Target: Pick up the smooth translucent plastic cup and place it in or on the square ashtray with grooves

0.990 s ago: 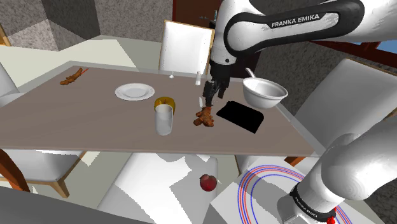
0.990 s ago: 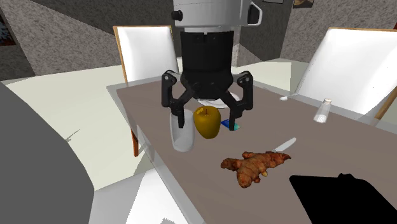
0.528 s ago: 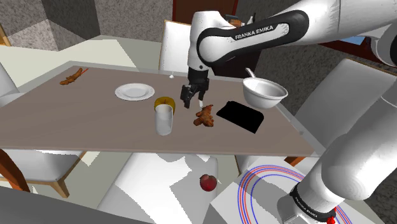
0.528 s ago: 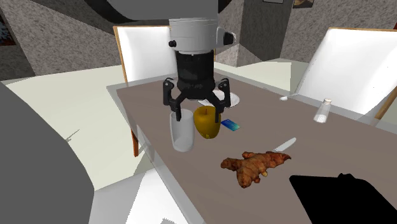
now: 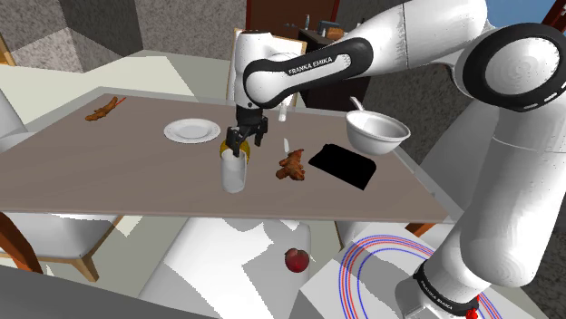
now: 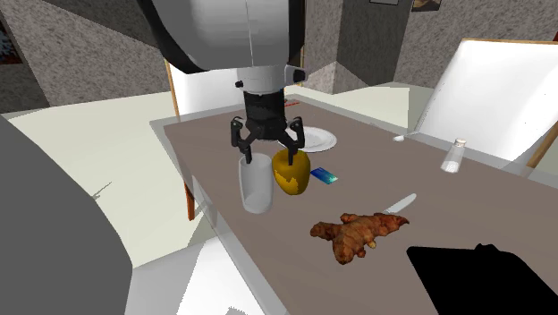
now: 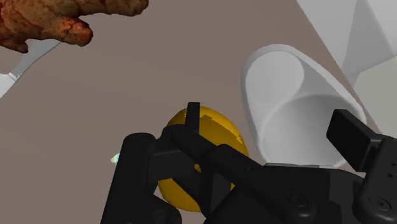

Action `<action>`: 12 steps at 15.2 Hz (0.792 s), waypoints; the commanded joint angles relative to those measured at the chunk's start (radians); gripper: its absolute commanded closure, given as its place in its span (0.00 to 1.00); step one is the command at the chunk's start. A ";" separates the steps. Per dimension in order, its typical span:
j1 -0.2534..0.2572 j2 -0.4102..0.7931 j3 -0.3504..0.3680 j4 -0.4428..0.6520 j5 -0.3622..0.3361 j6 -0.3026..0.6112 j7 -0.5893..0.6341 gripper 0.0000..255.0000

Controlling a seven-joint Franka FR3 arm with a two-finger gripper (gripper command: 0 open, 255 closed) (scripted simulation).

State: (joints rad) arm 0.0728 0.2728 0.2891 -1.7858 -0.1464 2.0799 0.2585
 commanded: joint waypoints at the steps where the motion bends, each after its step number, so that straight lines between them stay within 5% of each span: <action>1: 0.013 0.058 -0.004 0.065 -0.021 -0.005 0.017 0.00; 12: 0.015 0.102 -0.012 0.024 -0.040 0.078 0.029 0.00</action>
State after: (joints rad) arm 0.0880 0.3739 0.2767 -1.7617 -0.1858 2.1576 0.2874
